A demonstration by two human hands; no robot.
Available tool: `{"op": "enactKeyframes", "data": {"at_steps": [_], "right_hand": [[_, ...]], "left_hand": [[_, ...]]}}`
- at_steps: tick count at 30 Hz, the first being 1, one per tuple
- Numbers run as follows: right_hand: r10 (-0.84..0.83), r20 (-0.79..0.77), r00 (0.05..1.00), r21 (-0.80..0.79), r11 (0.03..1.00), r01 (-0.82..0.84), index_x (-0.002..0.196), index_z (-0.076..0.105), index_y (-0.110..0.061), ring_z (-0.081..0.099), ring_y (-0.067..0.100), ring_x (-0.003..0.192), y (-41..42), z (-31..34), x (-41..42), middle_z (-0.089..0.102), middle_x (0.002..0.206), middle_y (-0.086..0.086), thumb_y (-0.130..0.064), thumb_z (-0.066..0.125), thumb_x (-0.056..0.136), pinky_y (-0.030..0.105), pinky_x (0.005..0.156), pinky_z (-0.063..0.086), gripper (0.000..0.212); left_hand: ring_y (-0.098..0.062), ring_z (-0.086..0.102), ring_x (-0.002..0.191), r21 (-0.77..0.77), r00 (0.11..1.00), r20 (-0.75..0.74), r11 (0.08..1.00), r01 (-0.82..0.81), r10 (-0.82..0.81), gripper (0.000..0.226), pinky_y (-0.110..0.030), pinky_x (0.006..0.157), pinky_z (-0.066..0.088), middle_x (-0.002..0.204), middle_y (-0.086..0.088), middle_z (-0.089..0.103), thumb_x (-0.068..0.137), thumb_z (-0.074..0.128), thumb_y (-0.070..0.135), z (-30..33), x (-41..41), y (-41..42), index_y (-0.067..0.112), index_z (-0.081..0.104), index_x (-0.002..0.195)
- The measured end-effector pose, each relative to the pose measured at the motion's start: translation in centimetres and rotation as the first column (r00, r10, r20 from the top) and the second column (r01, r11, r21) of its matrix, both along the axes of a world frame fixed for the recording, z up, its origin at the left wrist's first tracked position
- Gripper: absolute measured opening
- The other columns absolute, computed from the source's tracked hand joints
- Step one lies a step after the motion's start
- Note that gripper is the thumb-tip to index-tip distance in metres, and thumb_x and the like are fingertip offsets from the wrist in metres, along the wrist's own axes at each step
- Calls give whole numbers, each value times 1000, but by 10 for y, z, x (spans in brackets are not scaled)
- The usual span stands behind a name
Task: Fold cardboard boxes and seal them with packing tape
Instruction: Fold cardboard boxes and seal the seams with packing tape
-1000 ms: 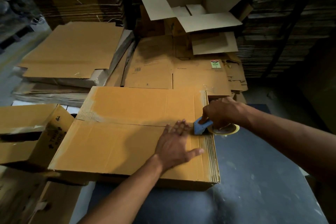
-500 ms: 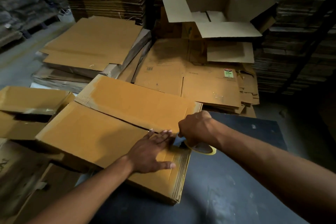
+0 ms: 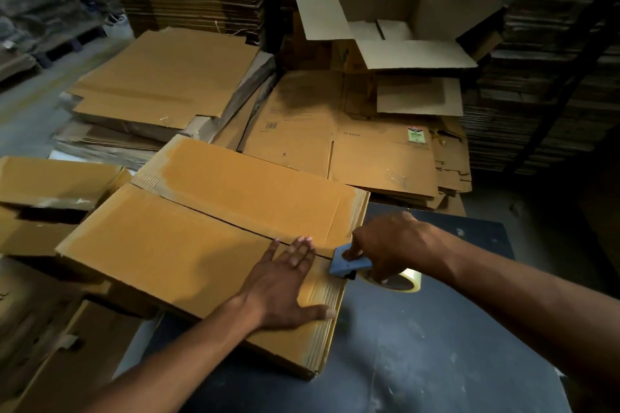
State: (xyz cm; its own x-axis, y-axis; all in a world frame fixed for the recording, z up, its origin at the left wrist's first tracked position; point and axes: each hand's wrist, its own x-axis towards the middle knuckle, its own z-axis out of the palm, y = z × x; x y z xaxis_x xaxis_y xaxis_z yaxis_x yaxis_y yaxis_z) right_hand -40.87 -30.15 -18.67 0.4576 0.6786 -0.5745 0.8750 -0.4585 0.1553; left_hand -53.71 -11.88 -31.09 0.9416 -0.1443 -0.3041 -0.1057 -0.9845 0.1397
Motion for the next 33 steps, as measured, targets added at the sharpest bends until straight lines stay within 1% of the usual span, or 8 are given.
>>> {"op": "enactKeyframes", "data": {"at_steps": [3,6,8,16,21,25,30,33], "right_hand": [[-13,-3,1000,6,1000,13,143,56,-35,66,19,97,-1,-3,1,69,114,-5,-35,76,85,39,80,60,62],[-21,-6,1000,2,1000,21,141,59,-33,66,19,93,-1,-5,2,70,109,-4,-35,78,82,39,80,60,62],[-22,-11,1000,4,1000,22,141,58,-35,66,18,92,-2,-6,3,69,107,-5,-37,79,80,40,78,61,64],[-29,-44,999,-1,1000,29,153,43,-42,61,17,109,-32,7,1,63,127,-5,-36,74,90,35,84,56,71],[-135,-75,988,-17,991,134,156,32,-48,46,10,98,-74,16,-1,55,138,-3,-38,71,93,29,78,44,75],[-200,-109,974,-18,980,199,156,29,-52,48,11,101,-102,18,-3,53,140,-6,-39,72,93,31,81,47,77],[-226,-122,966,-9,974,226,157,28,-51,44,10,97,-117,20,-8,51,143,-3,-39,71,95,28,78,41,77],[-208,-90,974,-21,978,207,156,29,-51,46,11,98,-121,16,-10,52,141,-4,-41,70,95,28,76,40,75]], "left_hand": [[-14,-18,157,-161,985,25,973,-165,171,127,-50,127,-9,168,3,-17,76,25,100,-8,-3,-52,16,-11,164],[-12,-15,158,-168,958,118,956,-240,261,111,-45,128,-10,172,-1,-11,86,43,77,-22,-6,-64,17,-7,165],[-8,-14,157,-195,953,120,948,-252,278,104,-41,127,-10,173,1,-8,88,48,64,-22,-6,-59,19,-4,166],[-7,-13,157,-177,955,116,952,-249,272,89,-42,127,-8,173,5,-10,95,37,59,-24,-10,-61,23,-3,166],[-7,-12,157,-162,955,122,955,-249,270,89,-42,126,-7,173,4,-8,95,39,58,-22,-7,-62,21,0,166],[-7,-15,156,-160,956,118,955,-250,270,88,-44,127,-4,172,6,-9,96,39,57,-21,-8,-62,21,-3,165],[-3,-16,155,-210,950,129,944,-255,286,92,-45,129,-4,172,9,-6,85,24,63,-23,-8,-61,23,6,166],[-6,-15,156,-171,952,148,955,-241,267,88,-47,129,-4,173,6,-5,91,30,59,-22,-8,-62,21,5,166]]}}
